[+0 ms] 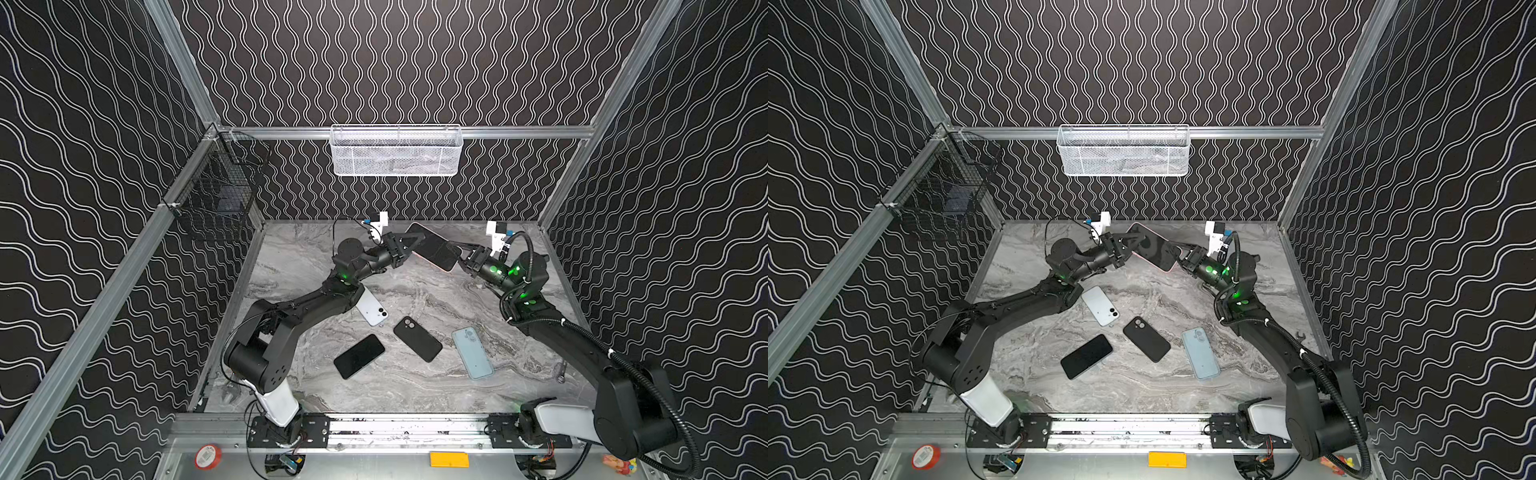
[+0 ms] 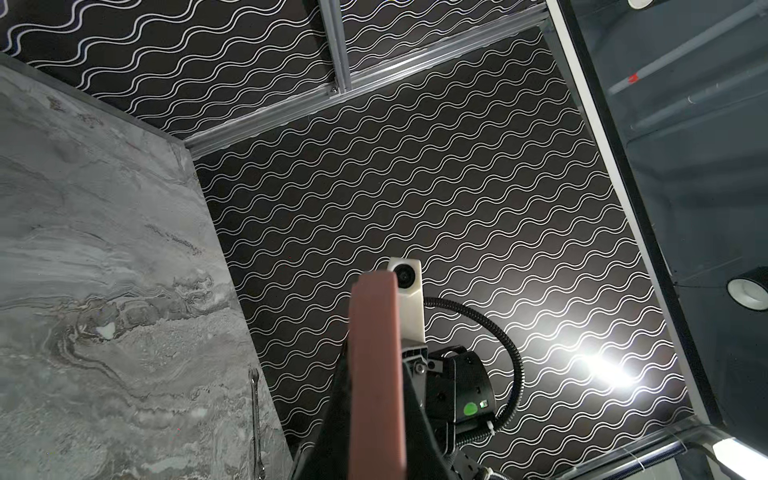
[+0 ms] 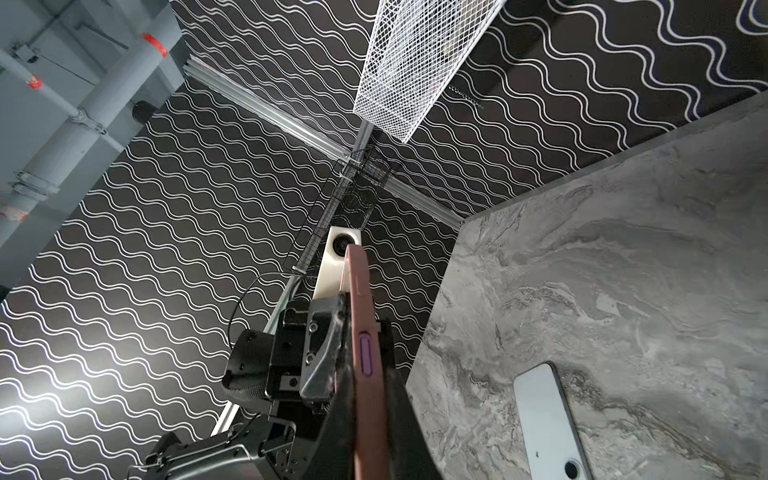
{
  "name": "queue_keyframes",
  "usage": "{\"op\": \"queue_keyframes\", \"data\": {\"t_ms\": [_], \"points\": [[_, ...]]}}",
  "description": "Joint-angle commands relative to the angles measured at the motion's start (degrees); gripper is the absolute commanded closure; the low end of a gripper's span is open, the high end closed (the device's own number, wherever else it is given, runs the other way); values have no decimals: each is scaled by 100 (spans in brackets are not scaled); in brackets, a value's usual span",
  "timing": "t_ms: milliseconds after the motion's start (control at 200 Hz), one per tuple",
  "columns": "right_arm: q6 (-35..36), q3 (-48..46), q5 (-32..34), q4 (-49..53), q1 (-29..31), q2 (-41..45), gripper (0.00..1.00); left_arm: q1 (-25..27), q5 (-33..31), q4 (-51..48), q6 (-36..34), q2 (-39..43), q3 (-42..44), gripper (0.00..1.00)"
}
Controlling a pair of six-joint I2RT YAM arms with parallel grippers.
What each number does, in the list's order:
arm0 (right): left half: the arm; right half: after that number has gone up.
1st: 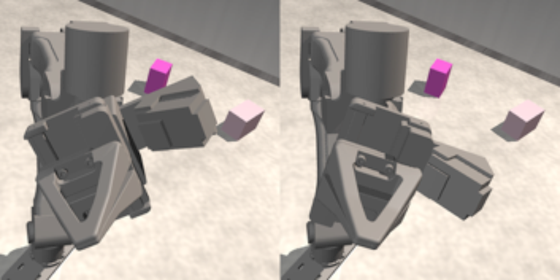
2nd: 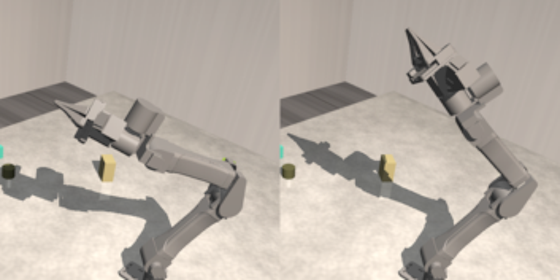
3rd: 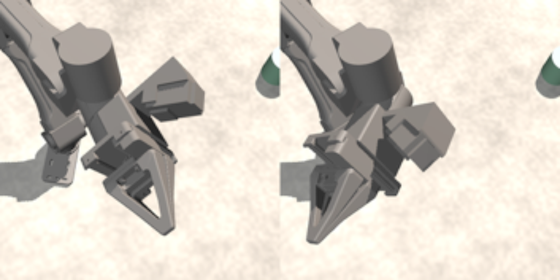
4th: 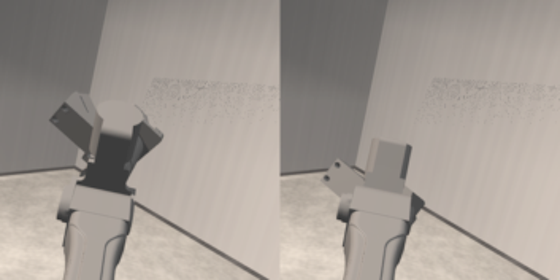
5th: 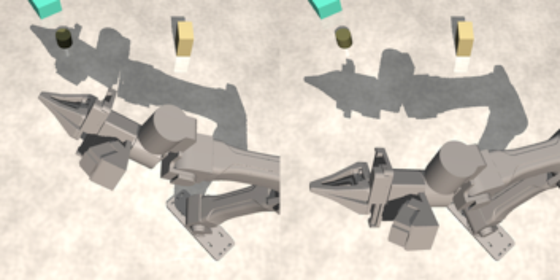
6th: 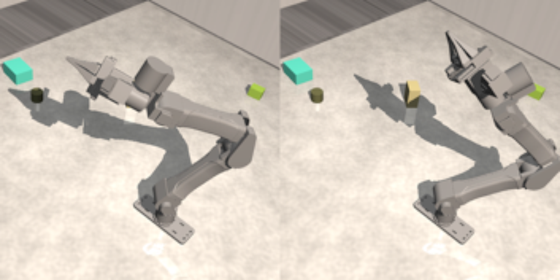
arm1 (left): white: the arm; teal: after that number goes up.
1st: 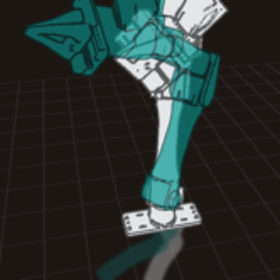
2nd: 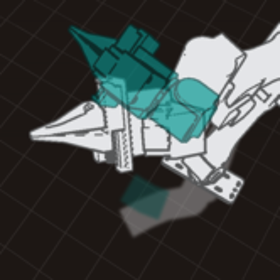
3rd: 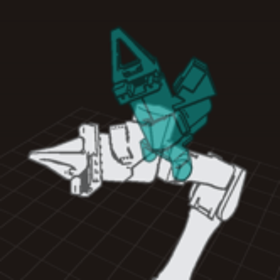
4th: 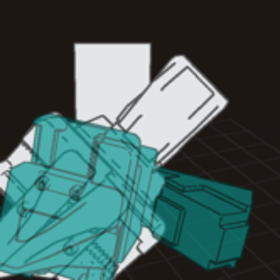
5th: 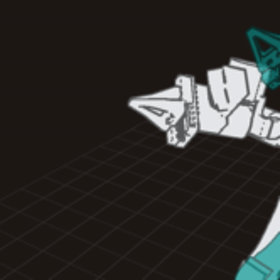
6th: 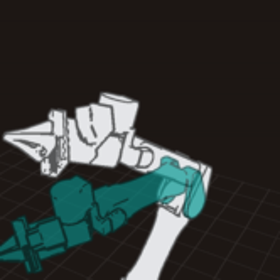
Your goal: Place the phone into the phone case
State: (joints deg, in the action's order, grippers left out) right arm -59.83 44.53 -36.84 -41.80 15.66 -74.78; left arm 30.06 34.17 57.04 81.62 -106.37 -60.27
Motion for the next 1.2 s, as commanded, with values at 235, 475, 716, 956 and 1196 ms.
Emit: {"op": "queue_keyframes", "data": {"t_ms": [235,475,716,956,1196], "points": [[2690,859,-1949,2883,-308,120,46,-845,2426,-1400,-926,144,-498,100],[3766,1523,-2474,4032,-246,-207,41,-882,2889,-5259,-3689,397,-1591,100],[3762,1767,-2715,3950,109,-545,41,-802,3011,-4715,-3272,389,-1502,100],[3239,1660,-2867,3182,388,-794,56,-704,2959,-4729,-3248,353,-1597,100],[3059,1539,-2689,2975,438,-718,80,-689,2758,-4912,-3365,508,-1511,94]]}}
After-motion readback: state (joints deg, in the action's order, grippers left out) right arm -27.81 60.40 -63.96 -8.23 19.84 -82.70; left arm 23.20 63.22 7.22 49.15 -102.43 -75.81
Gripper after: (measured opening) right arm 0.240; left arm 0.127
